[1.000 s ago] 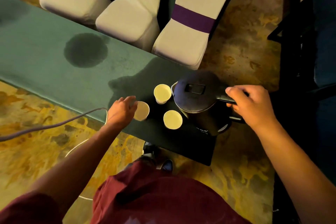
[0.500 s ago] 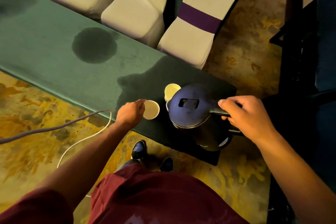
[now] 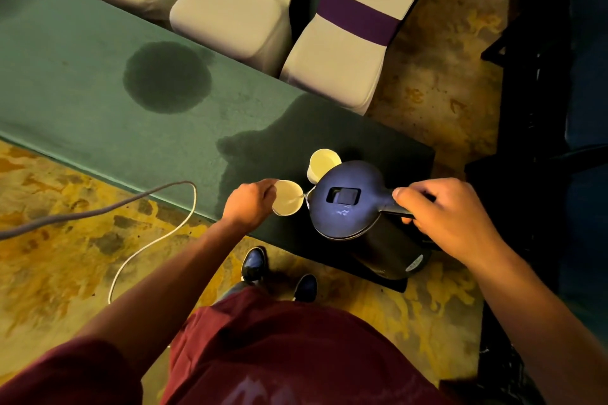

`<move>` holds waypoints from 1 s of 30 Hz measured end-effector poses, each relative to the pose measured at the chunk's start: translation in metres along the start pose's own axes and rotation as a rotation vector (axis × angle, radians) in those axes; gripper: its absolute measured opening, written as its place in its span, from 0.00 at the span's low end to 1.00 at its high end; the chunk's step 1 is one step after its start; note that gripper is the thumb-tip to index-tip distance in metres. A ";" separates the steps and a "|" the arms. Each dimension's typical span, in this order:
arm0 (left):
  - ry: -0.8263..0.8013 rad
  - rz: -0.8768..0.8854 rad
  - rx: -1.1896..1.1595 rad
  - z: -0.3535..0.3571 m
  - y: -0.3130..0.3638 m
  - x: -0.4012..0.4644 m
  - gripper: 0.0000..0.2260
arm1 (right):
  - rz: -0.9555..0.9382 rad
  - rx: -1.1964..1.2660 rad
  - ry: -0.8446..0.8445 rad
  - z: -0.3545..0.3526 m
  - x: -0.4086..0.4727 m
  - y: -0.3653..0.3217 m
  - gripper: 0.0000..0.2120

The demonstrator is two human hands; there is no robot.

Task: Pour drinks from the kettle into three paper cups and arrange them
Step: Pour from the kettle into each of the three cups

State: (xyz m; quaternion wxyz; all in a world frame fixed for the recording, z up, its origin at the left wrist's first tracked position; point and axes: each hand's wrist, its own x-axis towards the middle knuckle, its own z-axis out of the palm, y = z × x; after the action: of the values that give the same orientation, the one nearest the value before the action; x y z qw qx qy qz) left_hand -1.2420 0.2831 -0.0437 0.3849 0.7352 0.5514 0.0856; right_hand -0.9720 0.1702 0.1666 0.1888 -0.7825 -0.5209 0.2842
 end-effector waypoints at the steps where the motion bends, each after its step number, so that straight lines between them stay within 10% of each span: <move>1: -0.004 0.006 -0.005 0.000 -0.001 0.000 0.15 | 0.005 -0.004 -0.002 0.001 0.000 0.000 0.19; 30: -0.050 0.027 -0.107 0.000 -0.005 -0.002 0.15 | 0.008 -0.135 0.002 0.002 -0.002 -0.013 0.20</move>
State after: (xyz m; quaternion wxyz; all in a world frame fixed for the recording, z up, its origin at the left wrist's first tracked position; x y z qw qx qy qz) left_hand -1.2461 0.2812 -0.0462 0.4360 0.7228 0.5265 0.1017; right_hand -0.9830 0.1730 0.1736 0.1350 -0.7957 -0.5357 0.2484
